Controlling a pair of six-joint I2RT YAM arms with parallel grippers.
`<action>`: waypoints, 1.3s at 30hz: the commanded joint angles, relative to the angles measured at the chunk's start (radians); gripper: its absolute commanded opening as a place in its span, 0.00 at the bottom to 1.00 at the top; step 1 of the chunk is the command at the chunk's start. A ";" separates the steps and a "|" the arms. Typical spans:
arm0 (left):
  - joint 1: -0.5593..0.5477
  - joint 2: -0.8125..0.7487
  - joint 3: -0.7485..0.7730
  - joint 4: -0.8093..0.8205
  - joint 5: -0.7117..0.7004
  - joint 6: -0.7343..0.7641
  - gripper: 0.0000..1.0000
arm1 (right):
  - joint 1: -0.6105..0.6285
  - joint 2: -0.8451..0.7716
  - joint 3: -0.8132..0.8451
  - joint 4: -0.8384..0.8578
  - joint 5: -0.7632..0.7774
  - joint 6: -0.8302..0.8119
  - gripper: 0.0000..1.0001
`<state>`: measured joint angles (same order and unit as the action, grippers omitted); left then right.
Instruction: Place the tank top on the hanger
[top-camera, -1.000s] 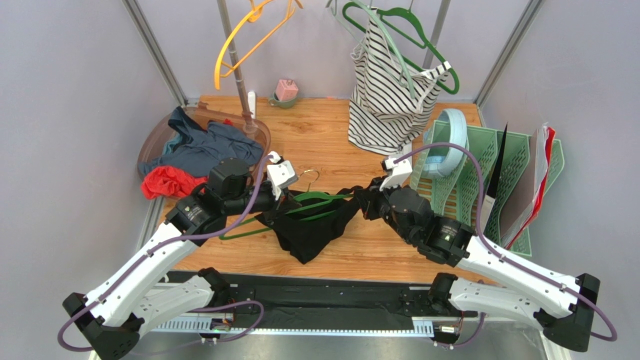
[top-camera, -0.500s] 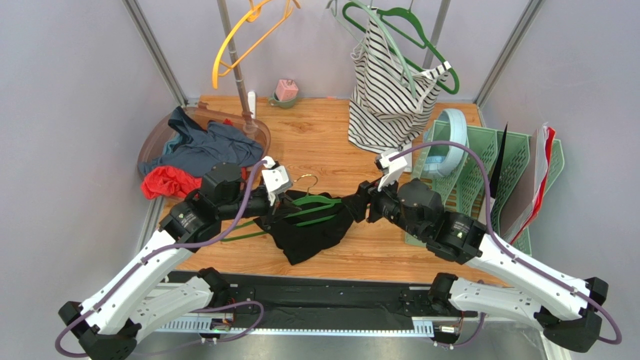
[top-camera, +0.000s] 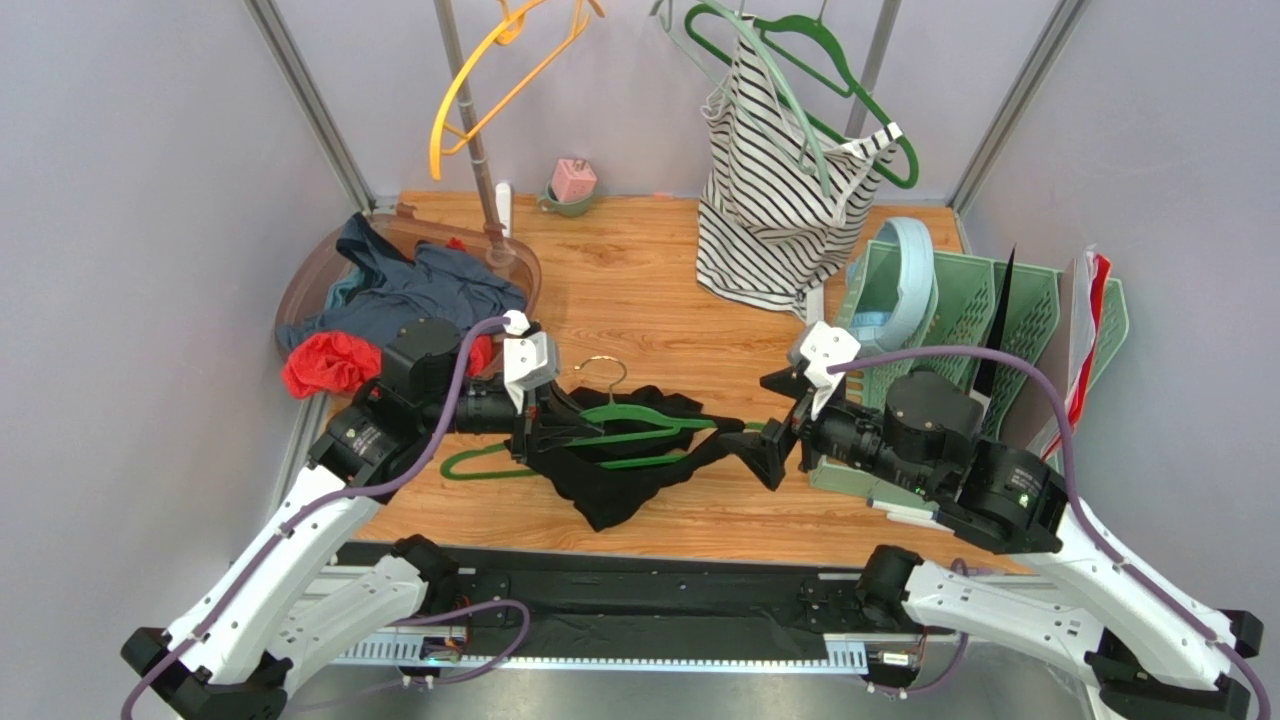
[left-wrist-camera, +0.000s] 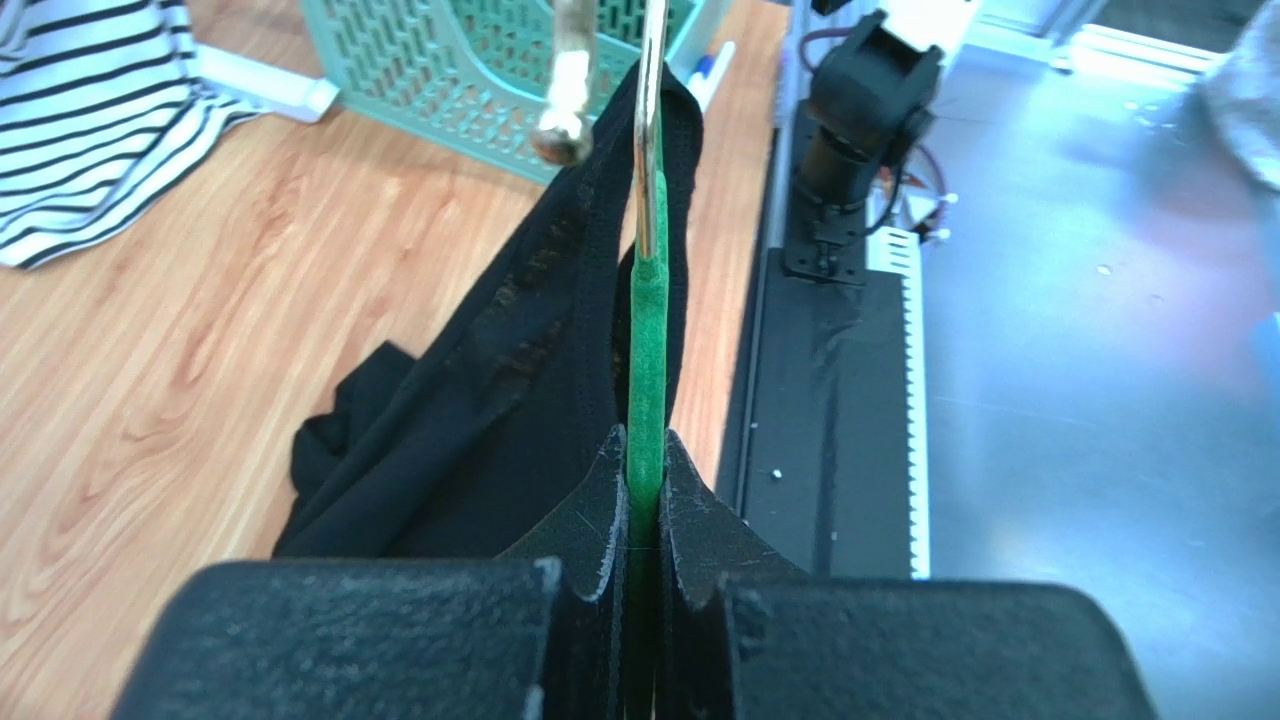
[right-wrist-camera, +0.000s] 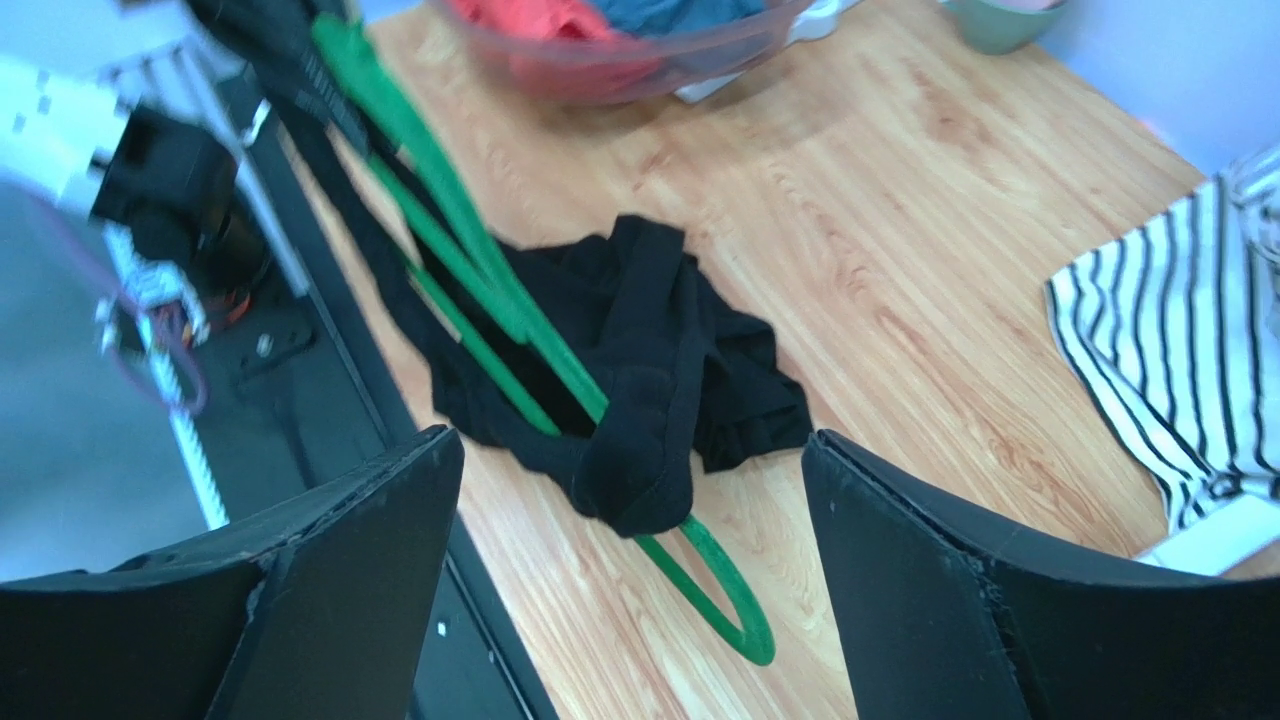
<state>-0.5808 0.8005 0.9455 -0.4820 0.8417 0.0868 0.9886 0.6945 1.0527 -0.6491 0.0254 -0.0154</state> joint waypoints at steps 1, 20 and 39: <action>0.030 -0.001 0.055 0.046 0.181 0.007 0.00 | -0.024 0.042 0.038 -0.107 -0.226 -0.138 0.88; 0.059 0.016 0.105 -0.072 0.246 0.097 0.00 | -0.073 0.152 0.039 -0.152 -0.412 -0.149 0.48; 0.059 0.045 0.110 -0.047 0.013 0.039 0.86 | -0.073 0.131 0.010 -0.101 -0.345 -0.107 0.00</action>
<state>-0.5232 0.8433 1.0164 -0.5739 0.9386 0.1402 0.9215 0.8413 1.0599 -0.8120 -0.3721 -0.1520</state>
